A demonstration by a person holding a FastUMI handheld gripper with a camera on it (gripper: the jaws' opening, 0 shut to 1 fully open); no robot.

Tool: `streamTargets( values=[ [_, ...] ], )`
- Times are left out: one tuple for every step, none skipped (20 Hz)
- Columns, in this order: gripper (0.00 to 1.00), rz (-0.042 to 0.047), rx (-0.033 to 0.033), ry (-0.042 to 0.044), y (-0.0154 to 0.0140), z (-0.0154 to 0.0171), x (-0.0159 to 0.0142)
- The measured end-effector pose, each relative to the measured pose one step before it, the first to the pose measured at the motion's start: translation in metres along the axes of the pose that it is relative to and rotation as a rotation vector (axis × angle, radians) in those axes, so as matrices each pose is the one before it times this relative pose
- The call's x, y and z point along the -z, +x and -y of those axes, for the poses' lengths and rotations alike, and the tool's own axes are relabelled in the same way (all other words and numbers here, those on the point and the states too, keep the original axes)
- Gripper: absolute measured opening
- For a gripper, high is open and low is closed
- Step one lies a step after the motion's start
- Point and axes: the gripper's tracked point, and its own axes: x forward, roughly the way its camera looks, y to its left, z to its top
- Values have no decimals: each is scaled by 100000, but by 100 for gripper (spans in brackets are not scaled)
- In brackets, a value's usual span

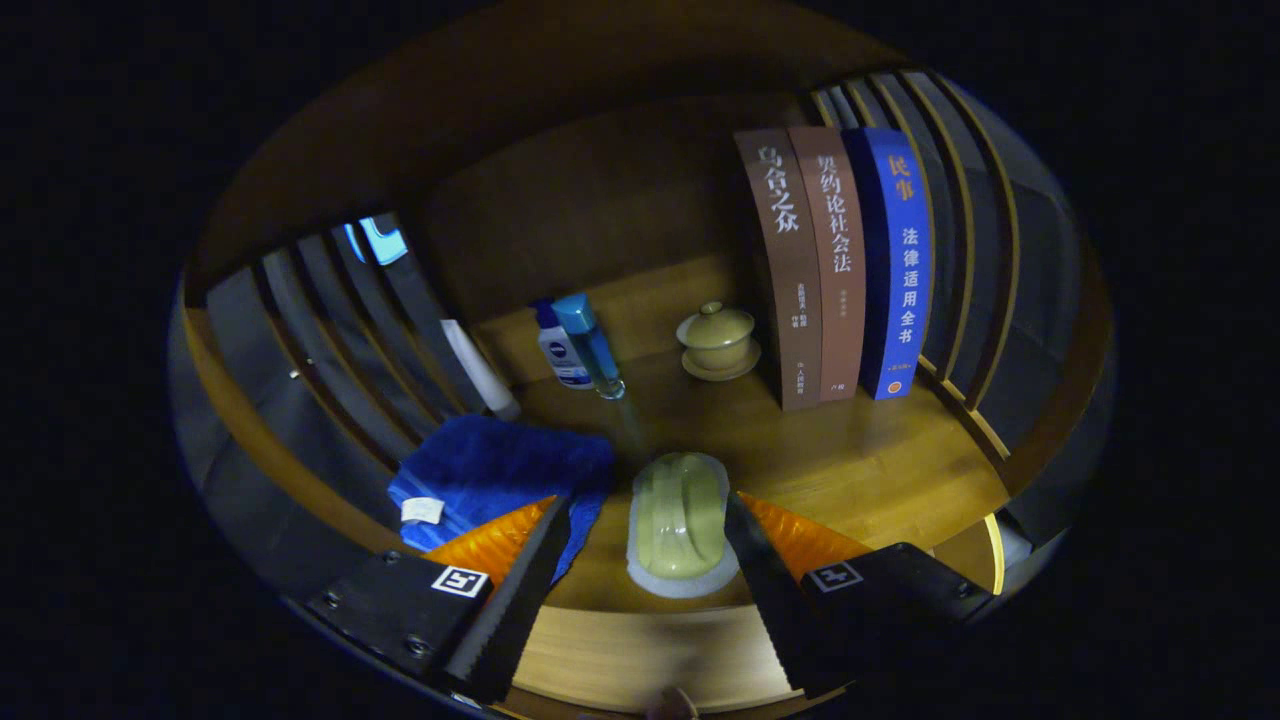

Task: Pull open the drawer, take out the items inside it, and place them on the countertop above the cabinet.

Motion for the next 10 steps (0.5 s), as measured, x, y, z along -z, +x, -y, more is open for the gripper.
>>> streamTargets(
  values=[
    [100, 3680, -737, -895, -1521, -267, -32],
    [100, 4097, -1099, -792, -1708, -364, -194],
    [100, 4365, -807, -678, -1799, -453, -187],
    [100, 4335, -688, -1074, -1815, -353, -182],
    [99, 4537, -190, -1078, -1883, 229, -252],
    [99, 3585, -66, -1543, -1730, -215, -20],
    [99, 3598, 832, -1510, -1881, -64, 168],
    [99, 2607, 688, -1599, -1741, 0, 280],
    [99, 1111, 962, -1400, -1523, 106, 701],
    [99, 508, 945, -751, -1460, 183, 935]
  ],
)
